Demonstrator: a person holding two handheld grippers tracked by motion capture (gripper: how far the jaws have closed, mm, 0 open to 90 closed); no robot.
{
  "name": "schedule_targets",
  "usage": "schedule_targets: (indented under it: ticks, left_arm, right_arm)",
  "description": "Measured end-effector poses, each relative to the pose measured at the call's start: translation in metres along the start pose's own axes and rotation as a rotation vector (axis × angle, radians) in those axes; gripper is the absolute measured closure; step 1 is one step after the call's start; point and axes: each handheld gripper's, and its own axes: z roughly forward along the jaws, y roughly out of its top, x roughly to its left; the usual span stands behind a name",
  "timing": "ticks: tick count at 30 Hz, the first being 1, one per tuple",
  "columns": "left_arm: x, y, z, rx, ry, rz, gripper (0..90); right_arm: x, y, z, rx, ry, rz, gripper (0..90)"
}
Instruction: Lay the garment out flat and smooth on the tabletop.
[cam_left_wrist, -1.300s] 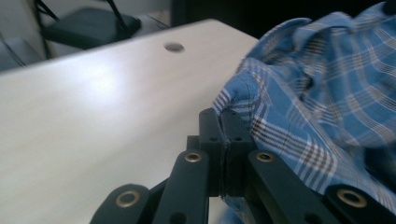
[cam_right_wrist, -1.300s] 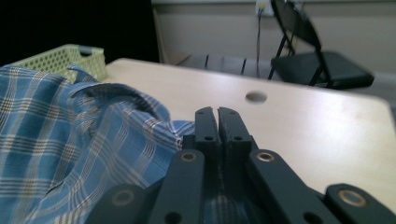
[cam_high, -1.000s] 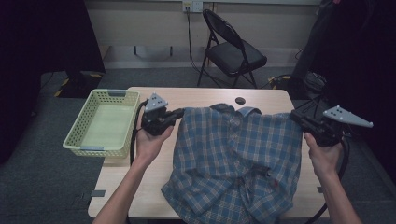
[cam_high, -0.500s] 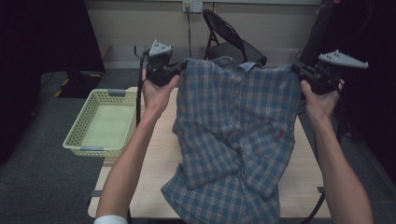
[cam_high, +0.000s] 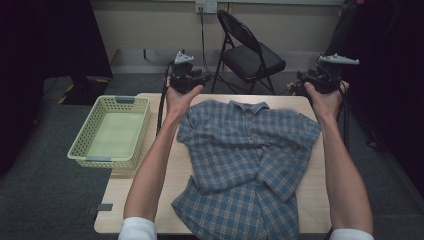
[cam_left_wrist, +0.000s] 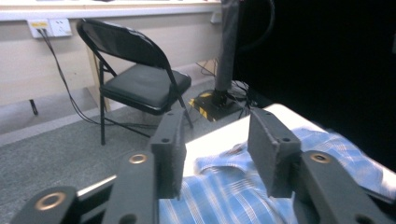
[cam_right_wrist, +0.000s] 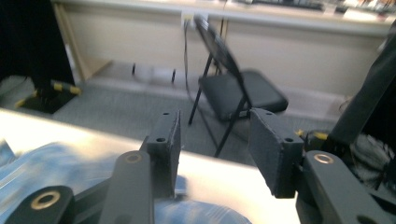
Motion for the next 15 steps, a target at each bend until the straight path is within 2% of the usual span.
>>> schedule_targets:
  ticks: [3, 4, 5, 6, 7, 8, 10, 11, 12, 14, 15]
  left_arm:
    - [-0.007, -0.010, -0.004, 0.009, -0.041, 0.027, 48.4]
    - [-0.010, -0.012, -0.005, 0.013, -0.042, 0.032, 48.4]
    - [-0.014, -0.016, -0.007, 0.016, -0.060, 0.038, 46.1]
    - [-0.018, -0.019, -0.009, 0.016, -0.066, 0.047, 44.7]
    - [-0.021, -0.022, -0.010, 0.020, -0.068, 0.055, 41.3]
    - [-0.024, -0.026, -0.010, 0.038, -0.088, 0.056, 41.3]
    - [-0.034, -0.034, -0.012, 0.048, -0.111, 0.082, 37.7]
    - [-0.039, -0.037, -0.013, 0.051, -0.127, 0.092, 35.4]
    - [-0.043, -0.041, -0.014, 0.061, -0.145, 0.085, 35.4]
    - [-0.052, -0.051, -0.017, 0.057, -0.168, 0.096, 29.5]
    - [-0.056, -0.055, -0.018, 0.063, -0.174, 0.103, 29.5]
  right_arm:
    - [0.003, -0.018, -0.006, 0.027, 0.049, 0.004, 45.5]
    - [0.003, -0.018, -0.006, 0.027, 0.049, 0.004, 45.5]
    - [0.005, -0.021, -0.008, 0.037, 0.064, 0.002, 43.7]
    - [0.008, -0.026, -0.011, 0.049, 0.079, -0.009, 42.1]
    - [0.014, -0.034, -0.016, 0.064, 0.101, -0.024, 36.0]
    - [0.014, -0.034, -0.016, 0.064, 0.101, -0.024, 36.0]
    - [0.025, -0.048, -0.026, 0.081, 0.149, -0.034, 31.6]
    - [0.028, -0.053, -0.029, 0.093, 0.168, -0.037, 30.2]
    - [0.028, -0.053, -0.029, 0.093, 0.168, -0.037, 30.2]
    - [0.035, -0.063, -0.036, 0.108, 0.206, -0.052, 31.5]
    - [0.038, -0.069, -0.040, 0.111, 0.219, -0.063, 32.0]
